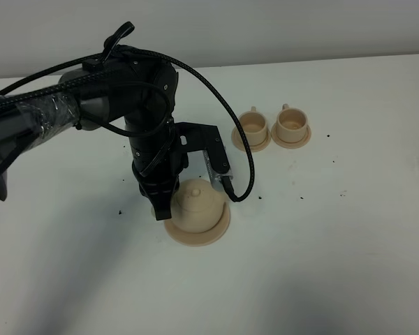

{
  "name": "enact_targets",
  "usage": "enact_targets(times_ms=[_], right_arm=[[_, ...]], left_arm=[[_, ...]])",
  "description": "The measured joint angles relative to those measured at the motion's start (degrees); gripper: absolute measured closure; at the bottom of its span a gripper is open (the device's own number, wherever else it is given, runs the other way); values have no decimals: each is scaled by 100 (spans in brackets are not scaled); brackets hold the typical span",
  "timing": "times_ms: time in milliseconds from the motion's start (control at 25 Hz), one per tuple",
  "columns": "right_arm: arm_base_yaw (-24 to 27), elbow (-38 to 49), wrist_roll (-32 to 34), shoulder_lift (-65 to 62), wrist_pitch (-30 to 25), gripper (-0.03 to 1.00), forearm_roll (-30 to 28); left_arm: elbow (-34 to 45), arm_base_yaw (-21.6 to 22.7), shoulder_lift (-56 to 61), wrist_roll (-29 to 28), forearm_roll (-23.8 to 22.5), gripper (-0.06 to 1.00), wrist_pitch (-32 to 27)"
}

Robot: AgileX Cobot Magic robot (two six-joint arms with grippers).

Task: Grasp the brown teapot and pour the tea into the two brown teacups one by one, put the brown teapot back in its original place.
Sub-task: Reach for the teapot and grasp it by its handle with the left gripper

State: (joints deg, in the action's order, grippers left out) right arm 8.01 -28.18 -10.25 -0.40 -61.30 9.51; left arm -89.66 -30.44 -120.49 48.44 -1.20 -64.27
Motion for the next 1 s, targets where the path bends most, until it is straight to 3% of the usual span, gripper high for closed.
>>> enact_targets(times_ms=[560, 840, 1000], right_arm=[[0, 0, 0, 0, 0, 66, 0], [0, 0, 0, 0, 0, 66, 0], [0, 0, 0, 0, 0, 66, 0]], left_arm=[[-10, 5, -171, 5, -99, 78, -124], [1, 5, -268, -13, -57, 61, -113], [1, 5, -268, -32, -56, 59, -118]])
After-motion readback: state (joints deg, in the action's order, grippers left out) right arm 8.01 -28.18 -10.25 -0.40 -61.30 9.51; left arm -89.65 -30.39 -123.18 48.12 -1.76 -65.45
